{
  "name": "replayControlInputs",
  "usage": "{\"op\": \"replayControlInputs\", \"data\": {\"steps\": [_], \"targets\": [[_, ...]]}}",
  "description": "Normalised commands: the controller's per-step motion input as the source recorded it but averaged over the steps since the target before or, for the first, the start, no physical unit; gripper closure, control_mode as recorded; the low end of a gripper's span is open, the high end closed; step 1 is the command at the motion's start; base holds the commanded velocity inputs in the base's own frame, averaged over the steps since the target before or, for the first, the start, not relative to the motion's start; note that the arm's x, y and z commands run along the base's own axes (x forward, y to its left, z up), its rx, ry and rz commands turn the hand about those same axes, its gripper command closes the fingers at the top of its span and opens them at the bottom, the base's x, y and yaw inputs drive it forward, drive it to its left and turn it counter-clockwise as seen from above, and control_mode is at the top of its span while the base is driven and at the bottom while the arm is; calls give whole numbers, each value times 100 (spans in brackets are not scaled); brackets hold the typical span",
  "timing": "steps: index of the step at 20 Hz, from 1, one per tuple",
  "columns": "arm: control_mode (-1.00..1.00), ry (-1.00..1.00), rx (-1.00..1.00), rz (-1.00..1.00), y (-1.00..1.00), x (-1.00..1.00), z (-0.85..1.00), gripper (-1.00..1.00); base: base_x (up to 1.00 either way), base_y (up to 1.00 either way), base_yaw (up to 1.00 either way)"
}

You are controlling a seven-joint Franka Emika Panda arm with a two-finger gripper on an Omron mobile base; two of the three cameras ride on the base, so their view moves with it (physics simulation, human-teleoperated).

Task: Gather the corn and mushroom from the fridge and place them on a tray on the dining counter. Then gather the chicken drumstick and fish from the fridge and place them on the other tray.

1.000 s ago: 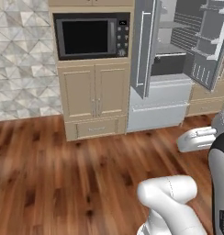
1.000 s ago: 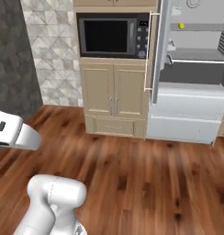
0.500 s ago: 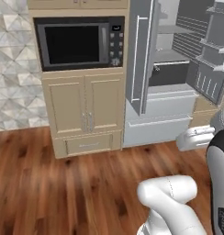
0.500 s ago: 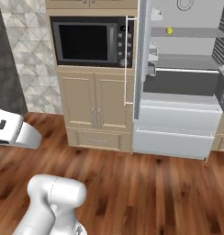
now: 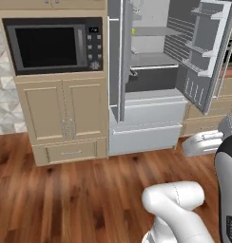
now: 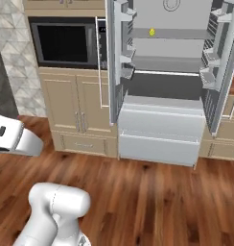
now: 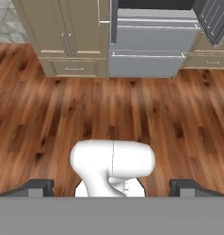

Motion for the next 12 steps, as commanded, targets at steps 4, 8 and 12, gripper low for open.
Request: {"op": "replayControlInputs", "data": {"steps": [4, 8, 12], "targets": [[100, 0, 0, 0, 0, 0, 0, -100, 0, -65, 10], [100, 0, 0, 0, 0, 0, 0, -100, 13, -57, 4], [100, 0, 0, 0, 0, 0, 0, -100, 42, -48, 0]]}}
